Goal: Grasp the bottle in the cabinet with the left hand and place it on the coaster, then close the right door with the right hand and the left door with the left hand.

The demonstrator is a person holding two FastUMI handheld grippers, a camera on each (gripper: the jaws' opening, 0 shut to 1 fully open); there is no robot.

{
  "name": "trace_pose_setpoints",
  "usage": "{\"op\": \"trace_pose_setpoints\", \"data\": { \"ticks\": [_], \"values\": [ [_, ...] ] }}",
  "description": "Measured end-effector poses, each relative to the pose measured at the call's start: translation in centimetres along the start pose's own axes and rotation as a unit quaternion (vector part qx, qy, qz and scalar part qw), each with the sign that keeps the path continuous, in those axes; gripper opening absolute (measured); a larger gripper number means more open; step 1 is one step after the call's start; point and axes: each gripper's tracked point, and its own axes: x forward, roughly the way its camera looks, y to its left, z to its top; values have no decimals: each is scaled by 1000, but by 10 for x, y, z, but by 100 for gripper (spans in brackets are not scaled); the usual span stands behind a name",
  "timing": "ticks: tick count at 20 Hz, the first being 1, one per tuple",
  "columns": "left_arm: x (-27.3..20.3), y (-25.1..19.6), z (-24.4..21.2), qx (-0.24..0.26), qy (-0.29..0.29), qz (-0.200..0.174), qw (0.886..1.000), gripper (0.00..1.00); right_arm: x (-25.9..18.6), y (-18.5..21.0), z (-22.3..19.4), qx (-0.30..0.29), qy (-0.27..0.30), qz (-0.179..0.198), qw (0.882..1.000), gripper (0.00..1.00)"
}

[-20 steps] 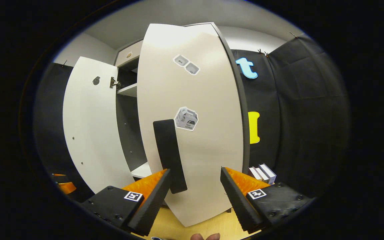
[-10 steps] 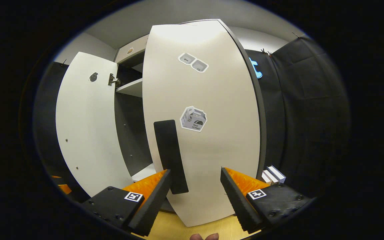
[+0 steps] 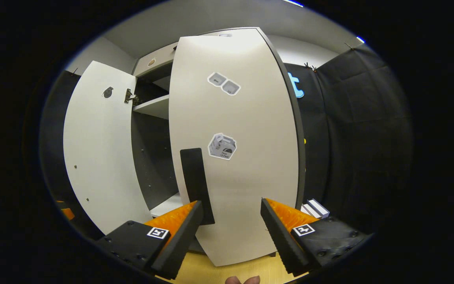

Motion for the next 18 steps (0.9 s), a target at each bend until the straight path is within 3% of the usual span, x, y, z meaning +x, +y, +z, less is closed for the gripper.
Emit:
{"op": "trace_pose_setpoints", "data": {
  "ticks": [10, 18],
  "values": [
    [67, 51, 27, 21, -10, 19, 1000, 96, -66, -22, 14, -57, -18, -32, 998, 98],
    [89, 37, 19, 12, -3, 4, 1000, 94, -83, -35, 16, -63, -14, -46, 997, 98]
  ]
}}
